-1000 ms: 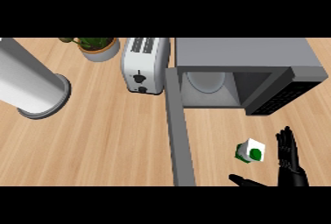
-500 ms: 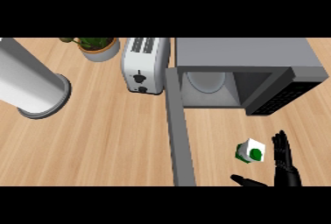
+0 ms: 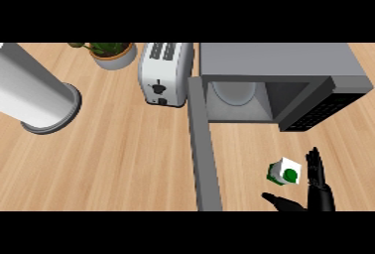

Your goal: Pick up the milk, place it into the microwave and close the microwave

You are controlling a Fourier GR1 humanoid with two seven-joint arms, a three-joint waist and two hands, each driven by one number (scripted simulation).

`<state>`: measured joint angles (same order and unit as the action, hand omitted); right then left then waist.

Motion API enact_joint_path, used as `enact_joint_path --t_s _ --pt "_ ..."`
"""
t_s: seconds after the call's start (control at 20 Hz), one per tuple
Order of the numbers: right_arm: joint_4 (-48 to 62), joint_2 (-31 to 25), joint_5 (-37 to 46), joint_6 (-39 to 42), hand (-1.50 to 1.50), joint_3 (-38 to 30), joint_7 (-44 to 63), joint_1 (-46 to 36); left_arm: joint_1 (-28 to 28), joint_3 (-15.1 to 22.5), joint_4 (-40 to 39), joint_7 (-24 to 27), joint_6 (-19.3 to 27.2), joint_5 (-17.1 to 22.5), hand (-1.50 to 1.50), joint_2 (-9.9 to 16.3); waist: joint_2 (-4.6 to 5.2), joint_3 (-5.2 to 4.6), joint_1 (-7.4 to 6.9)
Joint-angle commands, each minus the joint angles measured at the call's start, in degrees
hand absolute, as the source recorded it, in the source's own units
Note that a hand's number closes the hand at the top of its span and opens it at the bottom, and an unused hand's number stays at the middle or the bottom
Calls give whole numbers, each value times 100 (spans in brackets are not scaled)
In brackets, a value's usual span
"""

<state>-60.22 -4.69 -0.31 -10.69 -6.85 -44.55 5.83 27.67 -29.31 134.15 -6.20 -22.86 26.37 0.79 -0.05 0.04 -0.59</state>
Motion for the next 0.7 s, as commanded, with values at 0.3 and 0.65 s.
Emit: enact_joint_path --t_s 0.3,0.65 --pt "1933 -49 93 -3 150 -306 -1029 -959 -124 -348 337 -249 -54 561 -150 35 4 1 0" --pt "2416 18 468 -437 150 -210 -1955 -1346 29 -456 -9 146 -300 653 -150 206 -1 0 -25"
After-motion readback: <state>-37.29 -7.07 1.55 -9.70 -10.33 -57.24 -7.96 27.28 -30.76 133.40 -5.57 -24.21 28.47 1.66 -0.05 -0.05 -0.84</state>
